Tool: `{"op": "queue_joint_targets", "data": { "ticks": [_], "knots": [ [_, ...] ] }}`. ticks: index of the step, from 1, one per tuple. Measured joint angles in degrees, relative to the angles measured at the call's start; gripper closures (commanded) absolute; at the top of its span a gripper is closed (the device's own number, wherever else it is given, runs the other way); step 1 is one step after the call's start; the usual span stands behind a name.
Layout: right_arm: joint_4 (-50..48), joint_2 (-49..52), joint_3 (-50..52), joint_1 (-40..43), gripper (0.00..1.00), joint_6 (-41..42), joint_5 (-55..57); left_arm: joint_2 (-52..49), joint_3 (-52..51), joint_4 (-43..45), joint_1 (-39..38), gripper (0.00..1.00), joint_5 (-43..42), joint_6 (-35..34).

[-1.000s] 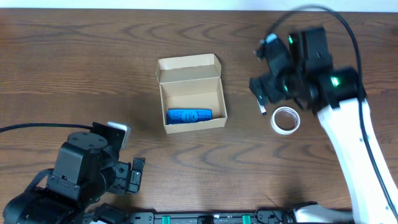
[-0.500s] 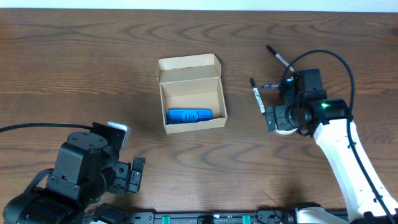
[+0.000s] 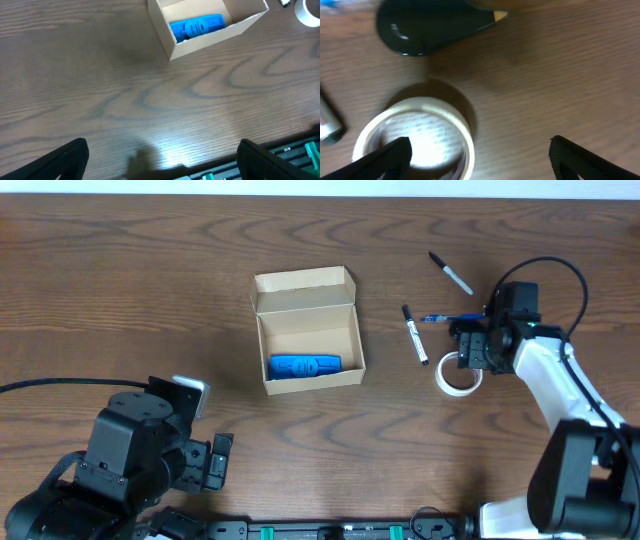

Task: Pack container
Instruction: 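Lower the right gripper onto the masking tape rim and grasp it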

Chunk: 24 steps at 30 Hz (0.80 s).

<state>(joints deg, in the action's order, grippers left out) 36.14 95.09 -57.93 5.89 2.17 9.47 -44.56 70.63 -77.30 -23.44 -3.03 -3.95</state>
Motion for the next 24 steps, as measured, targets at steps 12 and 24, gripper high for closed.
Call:
{"op": "queue_joint_targets", "data": {
  "ticks": [12, 24],
  "knots": [
    [-2.8, 7.2, 0.2, 0.0, 0.34, 0.0, 0.0, 0.0, 0.0, 0.0, 0.0, 0.05, 0.0, 0.0],
    [-4.7, 8.4, 0.1, 0.0, 0.46, 0.0, -0.3, 0.0, 0.0, 0.0, 0.0, 0.05, 0.0, 0.0]
  ]
}}
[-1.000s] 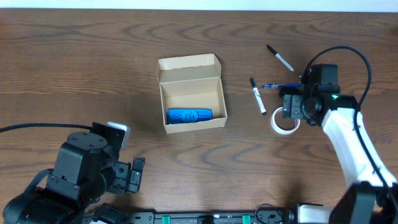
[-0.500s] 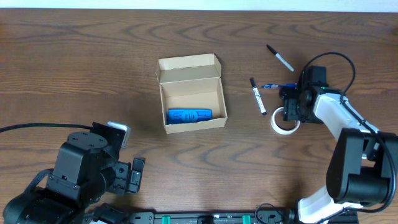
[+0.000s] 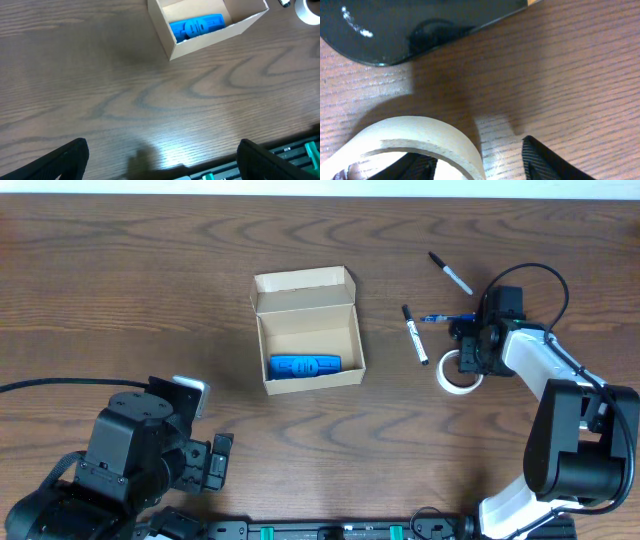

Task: Pack container
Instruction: 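Lower the right gripper onto the masking tape rim and grasp it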

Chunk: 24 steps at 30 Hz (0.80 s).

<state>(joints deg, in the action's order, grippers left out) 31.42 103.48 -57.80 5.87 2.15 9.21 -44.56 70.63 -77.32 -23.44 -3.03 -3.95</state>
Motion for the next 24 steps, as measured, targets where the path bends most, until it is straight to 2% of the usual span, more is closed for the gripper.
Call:
{"op": "queue_joint_targets", "data": {
  "ticks": [9, 14, 19, 22, 24],
  "knots": [
    [-1.0, 0.3, 0.0, 0.0, 0.68, 0.1, -0.2, 0.0, 0.0, 0.0, 0.0, 0.05, 0.0, 0.0],
    [-1.0, 0.4, 0.0, 0.0, 0.76, 0.0, -0.1, 0.0, 0.0, 0.0, 0.0, 0.05, 0.0, 0.0],
    [-1.0, 0.6, 0.0, 0.0, 0.89, 0.0, -0.1, 0.0, 0.0, 0.0, 0.0, 0.05, 0.0, 0.0],
    [0.9, 0.7, -0.8, 0.0, 0.98, 0.2, -0.2, 0.0, 0.0, 0.0, 0.0, 0.05, 0.0, 0.0],
    [4.2, 0.9, -2.1, 0.0, 0.99, 0.2, -0.7, 0.0, 0.0, 0.0, 0.0, 0.05, 0.0, 0.0]
  ]
}}
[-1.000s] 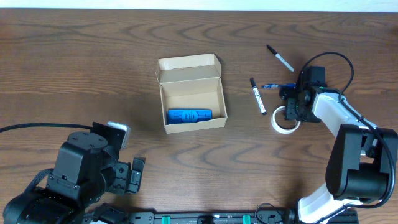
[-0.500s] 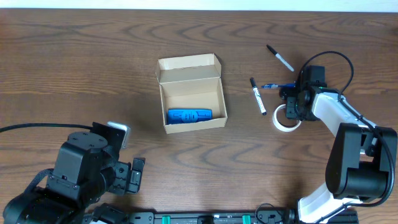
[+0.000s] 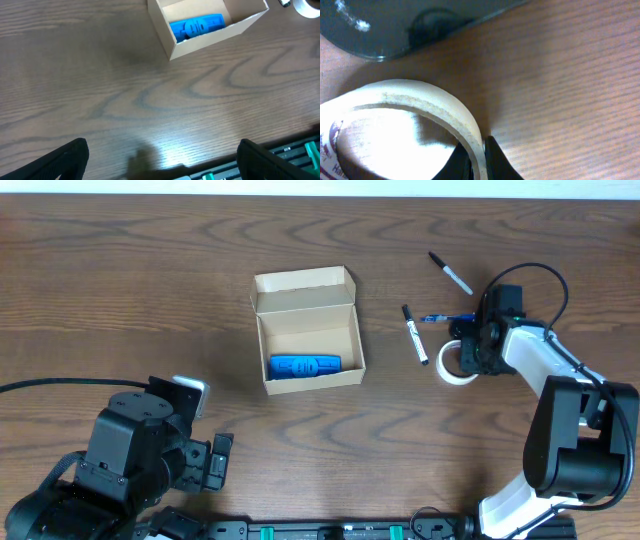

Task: Pack container
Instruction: 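Lower the right gripper onto the masking tape rim and grasp it, then carry the tape roll into the box beside the duster and release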

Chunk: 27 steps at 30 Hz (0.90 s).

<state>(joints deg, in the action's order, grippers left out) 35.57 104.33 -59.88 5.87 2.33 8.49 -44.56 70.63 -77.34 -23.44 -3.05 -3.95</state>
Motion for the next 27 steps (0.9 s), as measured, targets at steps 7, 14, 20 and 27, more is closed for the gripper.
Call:
{"op": "queue_joint_targets", "data": {
  "ticks": [7, 14, 20, 27],
  "knots": [
    [9.6, -0.3, -9.1, 0.0, 0.99, 0.0, -2.3, 0.0, 0.0, 0.0, 0.0, 0.05, 0.0, 0.0],
    [11.8, -6.9, -21.0, -3.6, 0.99, 0.0, -5.5, 0.0, 0.0, 0.0, 0.0, 0.05, 0.0, 0.0],
    [8.0, -10.4, -25.3, -12.9, 0.99, 0.1, -7.8, 0.0, 0.0, 0.0, 0.0, 0.05, 0.0, 0.0],
    [3.3, -9.8, -25.3, -25.9, 0.99, 0.5, -9.0, 0.0, 0.0, 0.0, 0.0, 0.05, 0.0, 0.0]
  ]
}}
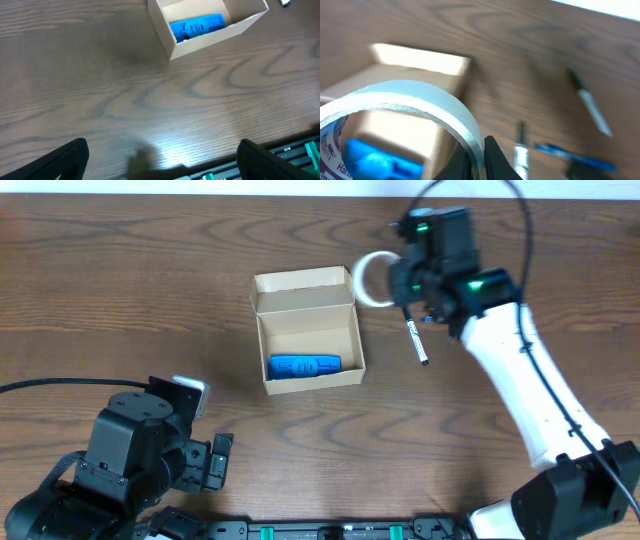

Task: Pack container
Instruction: 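Carry the tape roll into the box beside the duster and release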

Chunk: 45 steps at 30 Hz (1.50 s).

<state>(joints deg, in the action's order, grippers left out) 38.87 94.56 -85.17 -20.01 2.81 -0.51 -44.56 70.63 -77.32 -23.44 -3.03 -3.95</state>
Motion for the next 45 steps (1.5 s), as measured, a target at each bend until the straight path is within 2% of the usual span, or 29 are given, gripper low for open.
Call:
{"op": "queue_joint_targets", "data": {
  "ticks": [6, 12, 28, 45],
  "knots": [
    [-1.8, 4.8, 0.0, -8.6, 0.99, 0.7, -0.2, 0.0, 0.0, 0.0, 0.0, 0.05, 0.0, 0.0],
    [-0.2, 9.4, 0.0, -12.2, 0.99, 1.8, -0.1, 0.0, 0.0, 0.0, 0.0, 0.05, 0.0, 0.0],
    [10.6, 10.1, 0.0, -13.5, 0.99, 15.8, 5.0, 0.0, 0.0, 0.0, 0.0, 0.05, 0.0, 0.0],
    [12.7, 10.1, 0.4, -15.9, 0.99, 21.4, 10.5, 0.0, 0.0, 0.0, 0.0, 0.05, 0.0, 0.0]
  ]
}}
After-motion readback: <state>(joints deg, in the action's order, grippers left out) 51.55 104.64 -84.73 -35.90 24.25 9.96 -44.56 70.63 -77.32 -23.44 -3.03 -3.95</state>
